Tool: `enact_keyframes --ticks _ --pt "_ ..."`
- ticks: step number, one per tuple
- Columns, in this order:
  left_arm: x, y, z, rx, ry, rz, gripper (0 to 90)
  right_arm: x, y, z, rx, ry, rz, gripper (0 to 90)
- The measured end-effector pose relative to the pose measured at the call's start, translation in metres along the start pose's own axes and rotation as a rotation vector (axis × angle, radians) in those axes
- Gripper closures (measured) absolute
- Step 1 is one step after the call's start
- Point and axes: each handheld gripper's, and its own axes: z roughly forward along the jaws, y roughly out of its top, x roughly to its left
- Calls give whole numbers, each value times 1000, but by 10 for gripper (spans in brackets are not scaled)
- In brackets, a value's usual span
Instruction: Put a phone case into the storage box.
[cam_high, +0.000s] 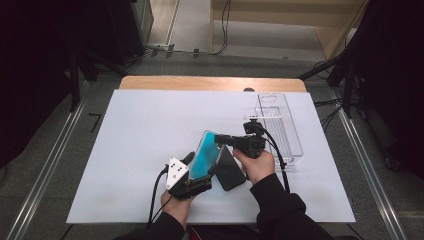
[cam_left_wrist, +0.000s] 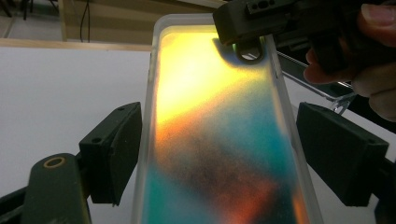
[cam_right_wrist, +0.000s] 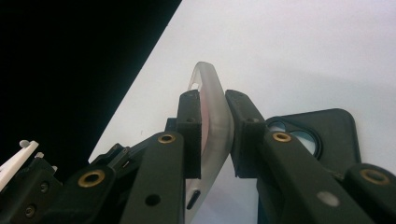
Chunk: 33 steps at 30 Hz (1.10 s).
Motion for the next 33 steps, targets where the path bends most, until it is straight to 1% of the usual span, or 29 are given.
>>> enact_keyframes --ticks 4,6,9,13,14,15,16,18,19,21,22,23,24,25,26,27,29,30,31,33 --pt "-1 0 0 -2 4 7 172 2 1 -1 2 4 -1 756" --pt "-2 0 0 -3 14 34 172 3 1 -2 7 9 2 762" --pt "-2 1 1 3 17 54 171 4 2 -3 10 17 -2 767" --pt "-3 6 0 20 17 67 168 6 3 -4 4 33 -7 770" --pt "-2 7 1 22 9 47 161 7 3 -6 6 34 0 771" --pt "-1 8 1 31 -11 19 117 8 3 -6 2 34 -5 772" --pt "-1 10 0 38 -25 -5 111 10 4 -7 2 28 -11 773" --pt "1 12 0 53 -45 -11 111 12 5 -10 -4 16 -32 773" --pt "2 13 -1 62 -59 -18 111 12 6 -12 -10 19 -31 773" --pt "2 16 0 99 -68 -30 112 13 7 -14 -13 3 -46 772" --pt "2 18 0 128 -69 -28 112 13 8 -15 -15 -6 -56 772" --pt "2 20 1 152 -58 -28 114 13 8 -16 -18 -14 -63 772" --pt "2 22 2 177 -39 -24 113 13 8 -17 -22 -20 -72 772" --pt "2 23 1 182 -42 -30 113 13 8 -19 -26 -29 -82 772" --pt "4 24 1 182 -54 -35 114 14 9 -20 -28 -37 -100 772" --pt "5 25 1 192 -55 -47 122 15 9 -21 -28 -47 -118 772" --pt "8 28 2 233 -75 -72 127 18 8 -23 -34 -77 -165 772" --pt "9 30 2 246 -74 -76 127 20 8 -24 -38 -84 -185 772" --pt "11 31 2 253 -84 -78 140 21 8 -25 -39 -87 -201 772" --pt "15 34 3 300 -81 -81 149 23 9 -28 -38 -87 -224 772"
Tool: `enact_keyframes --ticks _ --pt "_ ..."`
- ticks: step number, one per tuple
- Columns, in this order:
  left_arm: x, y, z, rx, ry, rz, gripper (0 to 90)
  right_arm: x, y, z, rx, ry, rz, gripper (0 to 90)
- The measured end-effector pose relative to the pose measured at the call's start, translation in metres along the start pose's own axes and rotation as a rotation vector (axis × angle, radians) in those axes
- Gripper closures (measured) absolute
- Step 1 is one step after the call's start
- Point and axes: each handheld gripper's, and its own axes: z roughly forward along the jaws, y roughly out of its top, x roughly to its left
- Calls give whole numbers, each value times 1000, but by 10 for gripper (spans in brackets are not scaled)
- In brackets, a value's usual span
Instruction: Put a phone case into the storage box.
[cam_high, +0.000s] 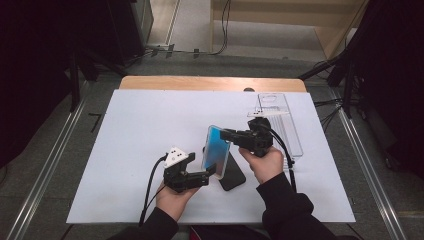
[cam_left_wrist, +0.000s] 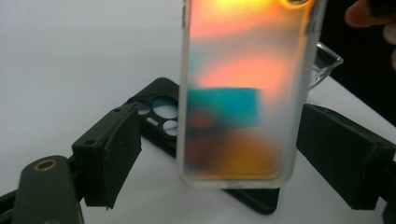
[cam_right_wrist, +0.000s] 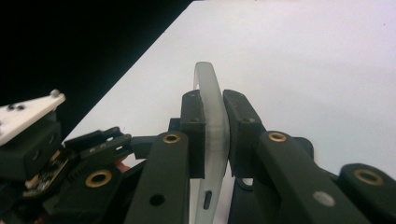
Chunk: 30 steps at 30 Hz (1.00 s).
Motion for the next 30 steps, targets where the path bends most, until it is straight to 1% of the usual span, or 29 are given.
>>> enact_keyframes --ticks 1,3,6,7,8,9,10,11,14,16,17,20,21,23,27,28,30 --pt "2 1 0 10 -4 -7 150 0 0 -2 -5 0 -12 772" --pt "6 4 -2 23 -27 -25 150 -1 0 -3 -10 4 -23 772" --pt "10 9 -4 54 -62 -40 150 -2 0 -6 -14 12 -68 772" --pt "11 11 -4 73 -79 -37 150 -2 0 -7 -16 13 -82 771" --pt "12 12 -4 97 -91 -35 152 -3 1 -8 -16 17 -87 772" --pt "13 13 -4 118 -89 -22 167 -4 1 -8 -16 26 -92 772" --pt "13 13 -5 126 -85 -9 172 -4 1 -9 -17 32 -91 771" --pt "14 14 -6 135 -94 -6 172 -4 1 -10 -17 37 -96 771" --pt "20 19 -8 173 -145 -27 172 -5 1 -12 -8 55 -129 771" --pt "21 21 -10 195 -154 -6 172 -5 1 -13 -8 62 -152 771" --pt "22 22 -11 200 -151 5 172 -5 0 -14 -9 72 -162 771" --pt "24 28 -14 227 -175 25 172 -4 -1 -14 4 81 -194 771" --pt "24 29 -15 248 -181 37 172 -4 -2 -15 9 80 -203 770" --pt "23 32 -16 265 -178 71 172 -4 -2 -16 20 86 -212 770" --pt "22 38 -19 277 -218 92 172 -5 -2 -19 34 118 -224 771" --pt "22 39 -19 283 -226 101 171 -5 -1 -20 38 127 -224 770" --pt "22 41 -20 290 -244 124 172 -6 -1 -22 41 140 -244 770"
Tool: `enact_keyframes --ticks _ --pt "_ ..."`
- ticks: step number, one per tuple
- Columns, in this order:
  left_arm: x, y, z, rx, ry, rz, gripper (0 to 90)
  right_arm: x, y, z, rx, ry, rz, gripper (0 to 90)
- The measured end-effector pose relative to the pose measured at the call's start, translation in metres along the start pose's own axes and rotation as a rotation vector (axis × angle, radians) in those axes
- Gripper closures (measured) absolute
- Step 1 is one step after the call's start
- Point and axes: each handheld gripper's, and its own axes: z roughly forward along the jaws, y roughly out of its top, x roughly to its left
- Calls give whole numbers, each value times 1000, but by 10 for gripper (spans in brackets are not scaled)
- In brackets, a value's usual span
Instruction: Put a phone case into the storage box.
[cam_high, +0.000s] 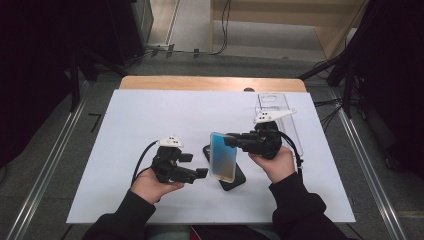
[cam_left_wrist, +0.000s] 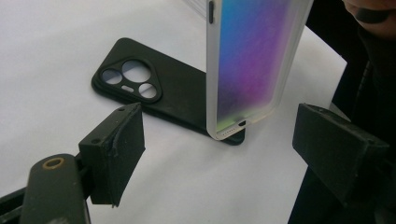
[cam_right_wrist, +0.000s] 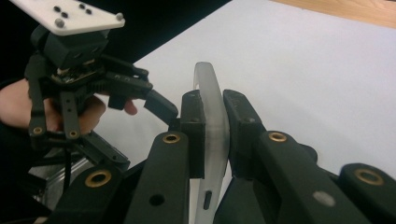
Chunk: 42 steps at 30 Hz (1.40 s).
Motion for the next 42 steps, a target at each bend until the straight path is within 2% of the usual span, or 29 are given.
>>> enact_keyframes --ticks 1,3,7,11,12,14,17,20,24,25,27,30,33,42 --pt "0 1 0 6 -12 10 173 0 0 -1 0 -3 -10 770" --pt "1 3 -2 8 -31 28 243 0 0 -2 5 0 -15 770" --pt "1 8 -4 6 -43 69 259 -2 0 -5 13 33 -25 770" --pt "4 12 -6 -3 -76 76 260 0 0 -6 24 49 -64 770" --pt "5 13 -6 -9 -78 92 260 1 0 -6 26 54 -73 770" --pt "5 14 -6 -17 -88 120 287 1 0 -6 34 61 -83 769" --pt "5 16 -6 -22 -119 129 327 1 0 -6 46 74 -95 769" --pt "4 18 -5 -18 -126 154 332 2 0 -6 57 92 -118 769" --pt "4 21 -4 3 -133 173 323 3 0 -3 65 116 -131 769" --pt "4 22 -4 6 -129 178 295 4 0 -2 65 121 -139 769" --pt "6 25 -5 -17 -140 177 288 4 0 -1 69 131 -142 769" --pt "9 27 -7 -13 -178 163 297 4 -1 1 73 142 -157 769" --pt "11 28 -8 -25 -201 176 322 4 -1 2 79 152 -166 769" --pt "10 32 -8 -26 -233 224 372 5 -1 6 82 200 -172 769"
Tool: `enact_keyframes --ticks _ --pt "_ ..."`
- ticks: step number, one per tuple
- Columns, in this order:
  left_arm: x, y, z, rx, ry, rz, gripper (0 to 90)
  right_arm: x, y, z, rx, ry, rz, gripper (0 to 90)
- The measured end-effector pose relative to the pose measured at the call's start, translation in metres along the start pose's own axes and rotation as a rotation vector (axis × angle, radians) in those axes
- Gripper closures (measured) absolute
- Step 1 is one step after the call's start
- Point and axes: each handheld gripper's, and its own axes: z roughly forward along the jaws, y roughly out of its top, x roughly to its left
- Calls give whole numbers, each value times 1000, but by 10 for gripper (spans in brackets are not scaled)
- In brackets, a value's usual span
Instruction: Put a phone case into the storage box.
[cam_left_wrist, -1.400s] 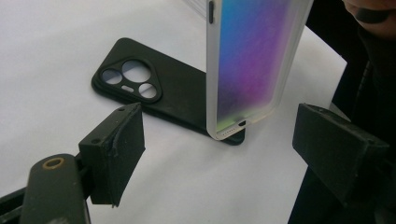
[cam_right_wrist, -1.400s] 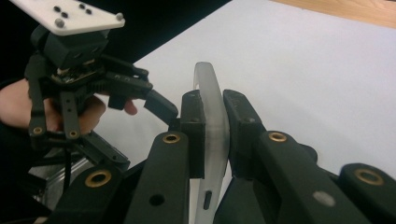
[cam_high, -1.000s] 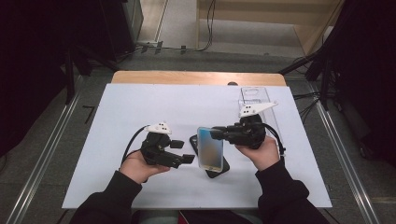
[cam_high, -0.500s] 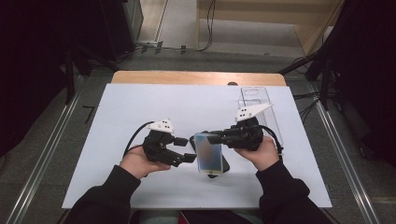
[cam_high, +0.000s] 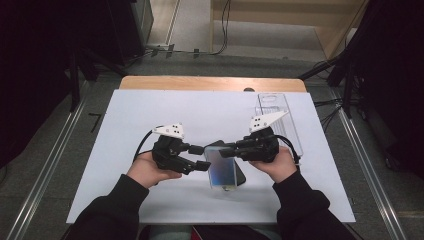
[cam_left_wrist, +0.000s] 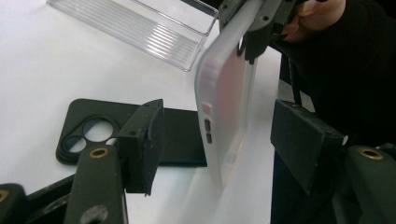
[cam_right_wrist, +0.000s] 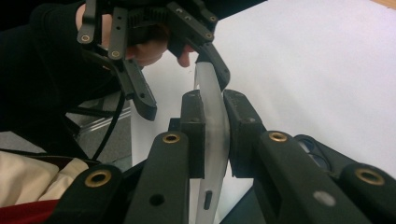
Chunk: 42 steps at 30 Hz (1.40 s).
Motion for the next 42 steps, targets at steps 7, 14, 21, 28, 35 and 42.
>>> enact_keyframes --ticks 7,14,21,28,35,42 --pt "0 3 5 36 -31 44 461 3 1 6 10 37 -15 769" --pt "5 2 6 62 -96 17 663 3 0 10 13 84 -37 769" --pt "6 1 4 51 -151 35 808 3 -2 11 10 123 -36 767" --pt "8 1 3 67 -130 25 814 0 -2 13 28 143 -6 706" --pt "11 2 -4 54 -95 -43 814 0 -1 3 -46 70 13 455" --pt "17 4 -15 35 -4 -134 813 -2 -5 4 -28 -24 14 343"
